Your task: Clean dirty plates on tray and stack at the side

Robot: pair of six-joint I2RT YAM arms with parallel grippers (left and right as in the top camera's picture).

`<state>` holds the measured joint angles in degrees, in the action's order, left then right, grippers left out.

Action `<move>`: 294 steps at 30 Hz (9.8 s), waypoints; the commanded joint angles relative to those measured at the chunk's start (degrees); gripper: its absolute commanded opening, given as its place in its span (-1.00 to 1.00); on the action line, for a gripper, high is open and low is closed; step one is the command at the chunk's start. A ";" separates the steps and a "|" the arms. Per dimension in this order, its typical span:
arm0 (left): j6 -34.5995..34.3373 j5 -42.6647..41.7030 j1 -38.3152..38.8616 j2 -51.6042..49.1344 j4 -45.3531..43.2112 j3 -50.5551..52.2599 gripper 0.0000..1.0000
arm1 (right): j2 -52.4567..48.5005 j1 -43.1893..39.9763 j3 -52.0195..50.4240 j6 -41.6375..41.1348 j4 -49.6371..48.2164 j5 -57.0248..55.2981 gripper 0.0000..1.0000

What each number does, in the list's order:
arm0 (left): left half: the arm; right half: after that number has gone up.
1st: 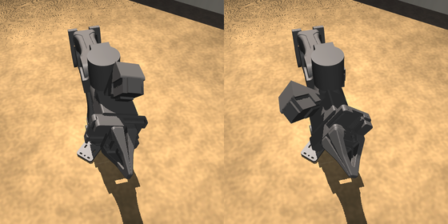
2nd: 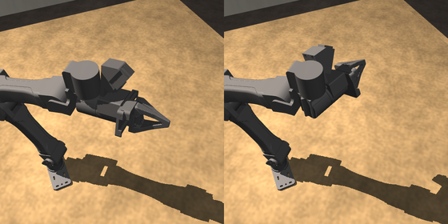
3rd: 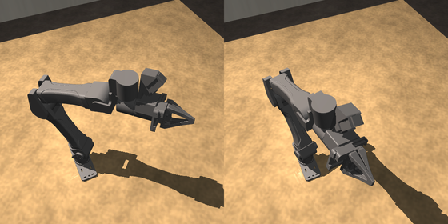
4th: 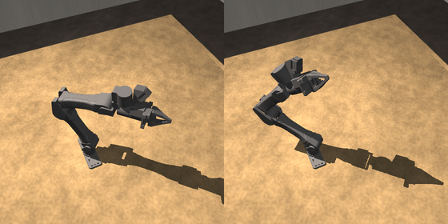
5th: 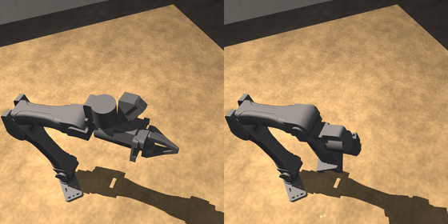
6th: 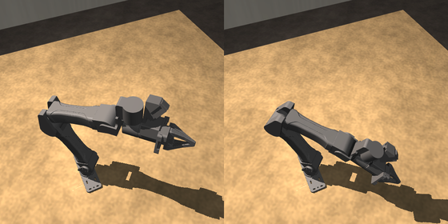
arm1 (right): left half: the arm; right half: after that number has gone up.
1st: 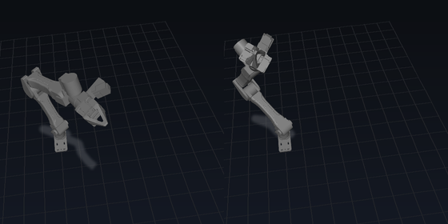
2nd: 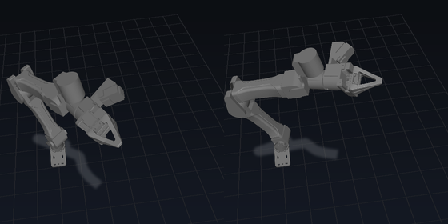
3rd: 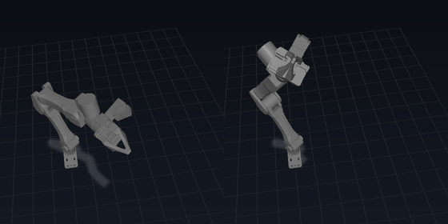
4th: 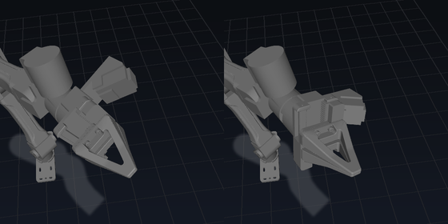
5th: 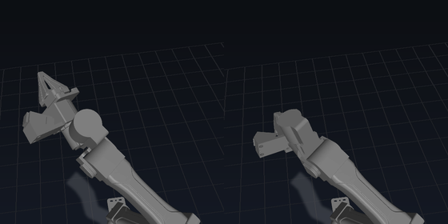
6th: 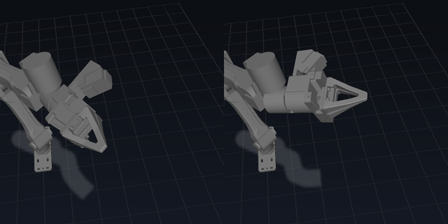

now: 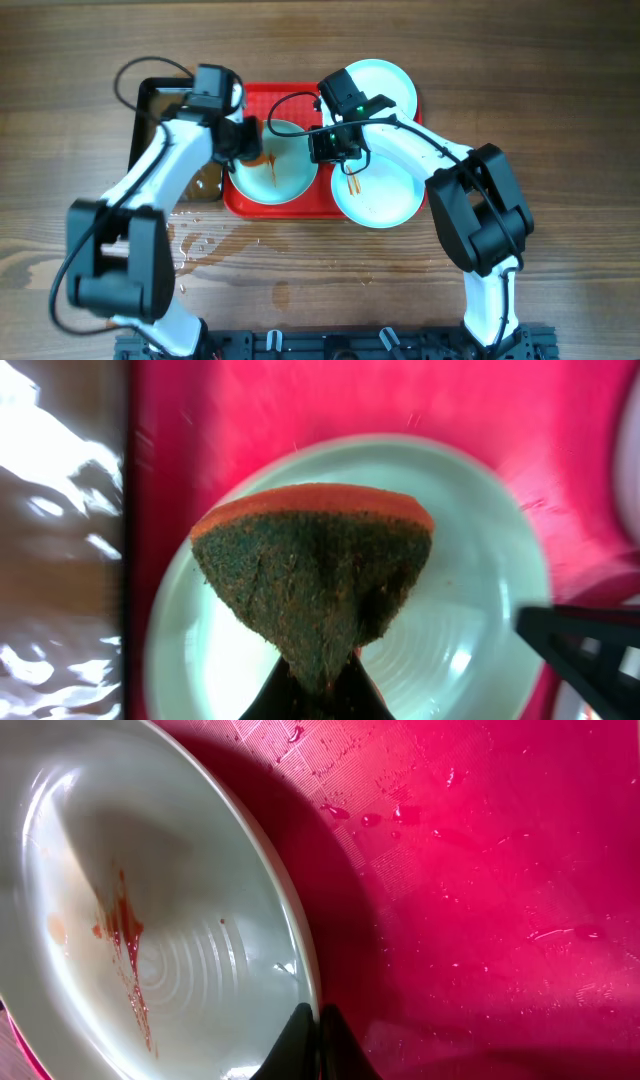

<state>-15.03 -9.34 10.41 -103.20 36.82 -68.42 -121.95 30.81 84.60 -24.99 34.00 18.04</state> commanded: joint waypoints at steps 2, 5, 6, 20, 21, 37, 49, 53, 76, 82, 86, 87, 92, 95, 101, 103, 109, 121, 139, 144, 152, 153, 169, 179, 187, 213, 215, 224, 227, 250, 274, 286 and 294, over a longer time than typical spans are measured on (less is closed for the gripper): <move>-6.54 -1.33 4.17 -3.85 0.37 -0.02 -0.92 | -1.92 0.02 0.46 0.98 -0.31 1.36 -0.91; -9.79 -1.55 6.32 -4.87 1.77 -0.02 -0.92 | -1.92 0.02 0.46 0.98 -0.33 1.36 -0.91; -10.99 -1.79 7.13 -5.01 2.23 -0.02 -0.92 | -1.92 0.02 0.46 0.96 -0.33 1.36 -0.91; -15.85 20.33 10.34 -5.38 1.53 0.52 -0.92 | -1.92 0.02 0.46 0.90 -0.50 1.36 -0.91; -16.72 19.87 10.54 -5.38 1.68 0.98 -0.92 | -1.92 0.02 0.46 0.85 -0.52 1.36 -0.91; -18.25 0.63 12.39 -5.35 -4.81 6.19 -0.92 | -1.99 0.02 0.39 0.09 -2.49 4.44 -0.91; -10.51 -4.11 6.34 -5.35 -3.30 6.36 -0.92 | -9.57 -1.60 0.39 -2.23 -6.29 18.21 -0.91; 1.90 -13.05 6.34 -5.35 -3.58 6.36 -0.92 | -9.66 -2.19 0.39 -2.19 -6.29 18.99 -0.91; -9.33 -4.33 1.51 -0.68 0.07 4.63 -0.92 | -6.91 -6.67 0.59 1.86 -4.24 19.41 -0.91; -9.35 -3.85 0.85 0.87 -0.07 4.22 -0.92 | 0.07 -7.04 0.57 5.46 0.22 7.67 -0.91; -9.35 -0.85 0.87 0.90 -0.15 2.75 -0.92 | 1.25 -5.73 0.59 5.51 1.38 2.67 -0.91; -9.38 0.70 0.87 0.90 -0.28 2.27 -0.92 | 1.25 -5.40 0.57 5.51 1.44 2.27 -0.91; -9.38 6.19 1.73 0.28 -2.80 2.21 -0.92 | 1.22 -4.98 0.57 5.51 1.51 1.99 -0.91; -9.42 8.15 3.48 -1.73 -4.59 2.21 -0.92 | 1.22 -4.83 0.57 5.51 1.88 1.64 -0.91; -11.15 6.97 8.20 -4.94 -8.04 2.21 -0.92 | 1.22 -4.83 0.57 5.53 2.10 1.64 -0.90; -11.13 2.62 8.44 -4.92 -9.44 2.19 -0.92 | 1.22 -4.83 0.57 5.49 2.19 1.66 -0.91; -11.06 -10.88 2.05 -4.00 -13.07 1.49 -0.92 | 1.22 -4.83 0.57 5.51 2.51 1.66 -0.91; -10.91 -13.40 -8.37 12.96 -3.89 0.04 -0.92 | 0.42 -4.66 0.39 5.29 1.20 1.25 -0.64; -10.67 3.50 -18.69 11.39 3.30 0.11 -0.92 | -6.73 0.20 0.55 -3.63 -2.80 -0.33 -0.92; -10.67 3.91 -18.69 8.98 3.10 0.15 -0.92 | -3.02 -0.39 3.08 -1.73 0.87 -1.49 -0.91; -10.67 5.31 -18.69 7.72 2.71 0.15 -0.92 | 11.69 0.96 3.69 6.43 4.66 -24.22 -0.91; -10.69 5.42 -18.69 7.72 2.62 0.15 -0.92 | 12.85 1.62 3.69 7.43 4.66 -28.55 -0.91; -10.69 5.40 -18.69 7.72 1.57 0.15 -0.92 | 14.67 18.08 3.67 23.85 -6.95 -84.74 -0.91; -10.69 5.42 -18.69 7.72 1.60 0.15 -0.92 | 14.82 18.60 3.69 21.44 -3.17 -69.11 -0.92; -10.69 5.40 -18.69 7.72 1.57 0.15 -0.92 | 18.18 2.34 3.69 11.13 6.29 -13.27 -0.92; -10.69 5.38 -18.67 7.72 1.60 0.15 -0.92 | 21.09 -56.92 -17.35 4.90 9.49 -15.04 -0.91; -10.69 5.40 -18.69 7.72 1.60 0.15 -0.92 | 21.03 -56.92 -18.53 4.90 8.68 -15.04 -0.91; -10.69 5.38 -18.67 7.72 1.60 0.15 -0.92 | 22.60 -54.82 -5.88 11.10 20.81 -3.34 -0.31; -10.69 5.38 -18.67 7.72 1.57 0.15 -0.92 | 23.87 -50.18 -4.61 12.41 24.41 4.07 -0.27; -10.69 5.38 -18.69 7.72 1.60 0.15 -0.92 | 23.80 -22.73 -28.02 11.72 12.00 -1.31 -0.28; -10.69 5.38 -18.67 7.72 1.62 0.15 -0.92 | 17.70 -0.74 -23.58 -23.19 -13.46 -8.41 -0.91; -10.67 5.09 -18.40 7.72 1.57 0.15 -0.92 | 16.39 -0.57 -15.45 -9.51 -7.87 -12.22 0.00; -6.03 3.23 -15.30 10.56 0.35 0.13 -0.92 | 11.54 -1.11 -13.49 -2.25 -5.68 -7.32 -0.09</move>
<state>-24.21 -4.86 -6.81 -95.04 38.50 -67.48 -106.00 29.74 70.37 -30.70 28.27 7.53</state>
